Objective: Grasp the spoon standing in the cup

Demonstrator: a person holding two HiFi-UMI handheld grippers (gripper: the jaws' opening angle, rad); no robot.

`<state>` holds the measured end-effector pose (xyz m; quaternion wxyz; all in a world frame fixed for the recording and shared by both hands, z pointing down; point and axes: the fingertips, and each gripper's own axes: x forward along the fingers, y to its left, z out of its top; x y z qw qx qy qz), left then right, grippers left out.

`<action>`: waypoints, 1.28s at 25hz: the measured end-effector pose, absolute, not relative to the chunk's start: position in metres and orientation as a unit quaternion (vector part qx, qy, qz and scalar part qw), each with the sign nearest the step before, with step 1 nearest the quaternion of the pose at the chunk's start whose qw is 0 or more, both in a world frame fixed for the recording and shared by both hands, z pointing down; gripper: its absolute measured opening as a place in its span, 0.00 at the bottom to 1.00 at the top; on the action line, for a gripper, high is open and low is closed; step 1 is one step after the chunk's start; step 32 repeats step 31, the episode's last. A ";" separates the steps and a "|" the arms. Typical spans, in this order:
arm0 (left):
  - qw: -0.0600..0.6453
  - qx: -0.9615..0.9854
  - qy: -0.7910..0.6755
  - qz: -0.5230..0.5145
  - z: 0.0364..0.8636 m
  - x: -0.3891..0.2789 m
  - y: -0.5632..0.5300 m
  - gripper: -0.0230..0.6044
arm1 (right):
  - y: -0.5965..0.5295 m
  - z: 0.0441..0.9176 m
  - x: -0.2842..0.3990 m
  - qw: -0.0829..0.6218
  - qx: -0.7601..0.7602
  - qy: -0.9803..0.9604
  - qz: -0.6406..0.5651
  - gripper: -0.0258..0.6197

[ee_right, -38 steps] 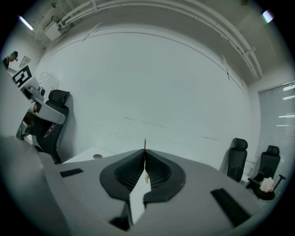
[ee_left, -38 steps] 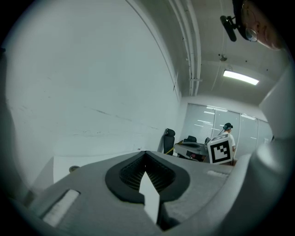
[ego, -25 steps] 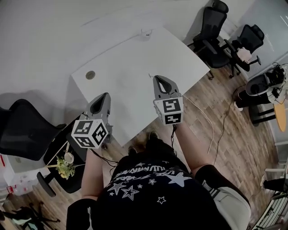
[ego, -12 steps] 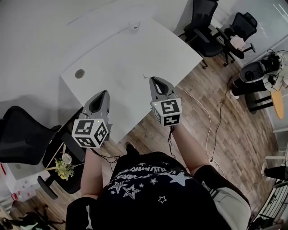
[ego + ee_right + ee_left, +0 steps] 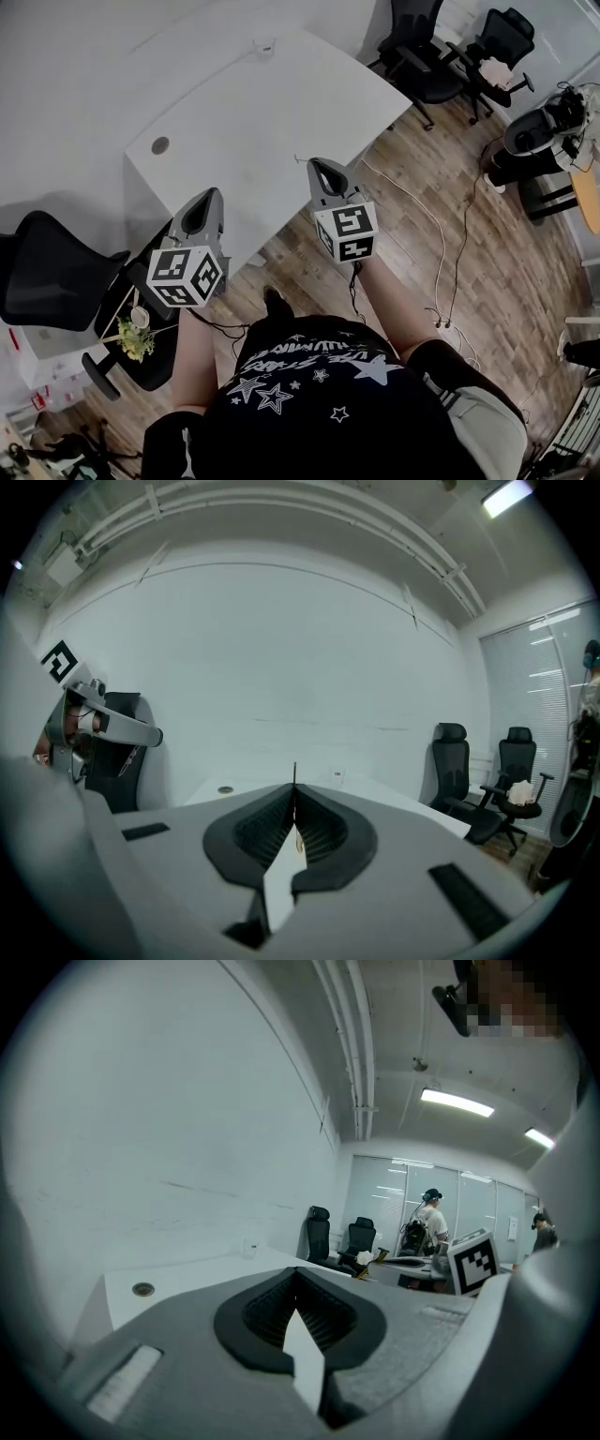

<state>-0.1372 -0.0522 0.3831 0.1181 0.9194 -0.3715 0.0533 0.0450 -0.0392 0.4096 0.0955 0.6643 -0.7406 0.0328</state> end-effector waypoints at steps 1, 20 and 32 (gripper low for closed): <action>0.117 0.919 -0.373 0.054 0.382 -0.136 -0.046 0.05 | -0.033 0.409 0.046 0.095 0.663 -0.741 0.033 0.06; 0.097 0.922 -0.372 0.051 0.368 -0.092 0.083 0.05 | 0.099 0.400 0.079 0.089 0.652 -0.753 0.021 0.06; 0.107 0.921 -0.370 0.059 0.384 -0.082 0.131 0.05 | 0.150 0.414 0.095 0.089 0.657 -0.748 0.033 0.06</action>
